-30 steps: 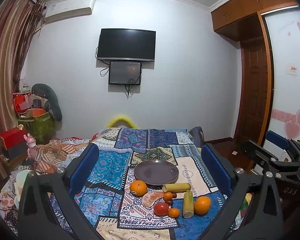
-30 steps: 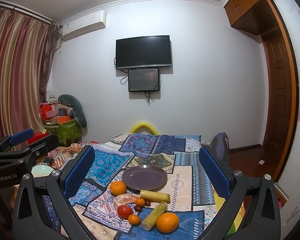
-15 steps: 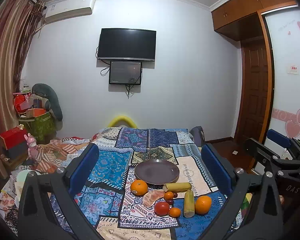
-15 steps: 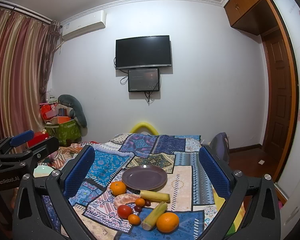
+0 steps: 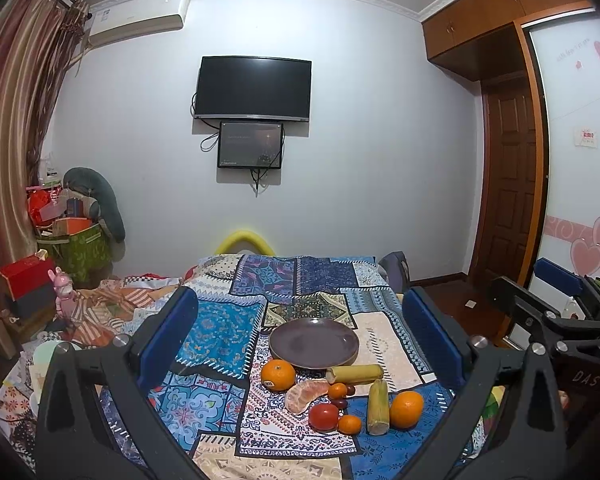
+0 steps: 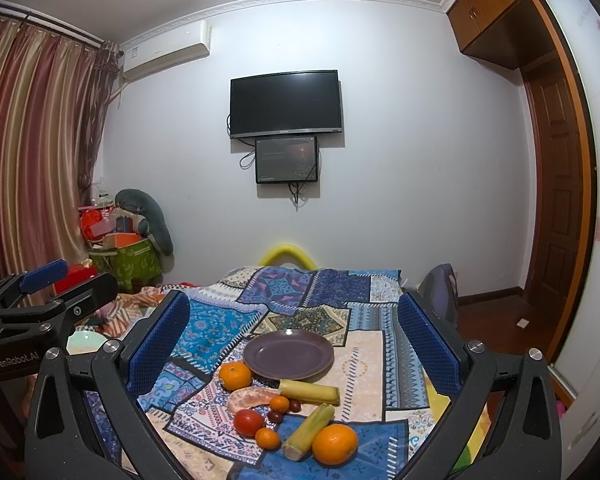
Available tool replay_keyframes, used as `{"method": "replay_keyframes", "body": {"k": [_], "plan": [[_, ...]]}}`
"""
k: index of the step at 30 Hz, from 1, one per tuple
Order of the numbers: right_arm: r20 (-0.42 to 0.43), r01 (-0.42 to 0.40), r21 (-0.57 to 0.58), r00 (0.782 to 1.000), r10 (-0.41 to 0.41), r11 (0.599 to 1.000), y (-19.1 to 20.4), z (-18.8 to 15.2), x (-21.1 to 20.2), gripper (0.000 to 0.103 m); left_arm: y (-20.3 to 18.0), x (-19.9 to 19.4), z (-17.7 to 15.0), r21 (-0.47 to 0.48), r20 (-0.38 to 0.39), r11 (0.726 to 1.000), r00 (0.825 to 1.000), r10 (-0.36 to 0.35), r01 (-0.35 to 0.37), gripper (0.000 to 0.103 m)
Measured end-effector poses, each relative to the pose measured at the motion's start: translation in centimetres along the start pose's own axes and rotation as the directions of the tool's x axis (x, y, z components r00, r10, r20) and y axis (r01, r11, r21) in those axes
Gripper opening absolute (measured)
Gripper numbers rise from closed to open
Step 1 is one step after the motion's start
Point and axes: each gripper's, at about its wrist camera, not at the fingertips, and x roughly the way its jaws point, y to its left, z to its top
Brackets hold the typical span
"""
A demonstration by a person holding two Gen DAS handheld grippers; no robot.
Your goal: Organize fruits
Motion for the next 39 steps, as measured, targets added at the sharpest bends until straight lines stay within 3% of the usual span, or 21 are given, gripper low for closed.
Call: {"method": "replay_keyframes", "body": {"k": [23, 29, 33, 39], "plan": [[-0.028, 0.042, 0.012, 0.999, -0.042, 0.999, -1.3, -0.9, 1.0, 0.103, 0.0, 1.7, 0.0, 0.003, -0.012, 1.000, 1.000, 0.025, -0.025, 0.103], [-0.115, 0.048, 0.036, 0.992, -0.044, 0.998, -3.3, -2.4, 2.8, 0.103, 0.0, 4.3, -0.7, 0.031, -0.087, 0.999, 0.996, 0.000, 0.003, 0.103], [-0.150, 0.114, -0.039, 0.982, -0.119, 0.993, -3.6, -3.6, 3.8, 0.103, -0.1, 5.6, -1.3, 0.035, -0.129, 0.999, 0.991, -0.021, 0.026, 0.103], [-0.260, 0.079, -0.014, 0.962, -0.080, 0.997, -5.0, -5.2, 5.6, 0.103, -0.2, 7.7, -1.9, 0.032, -0.210, 0.997, 0.976, -0.064, 0.073, 0.103]]}}
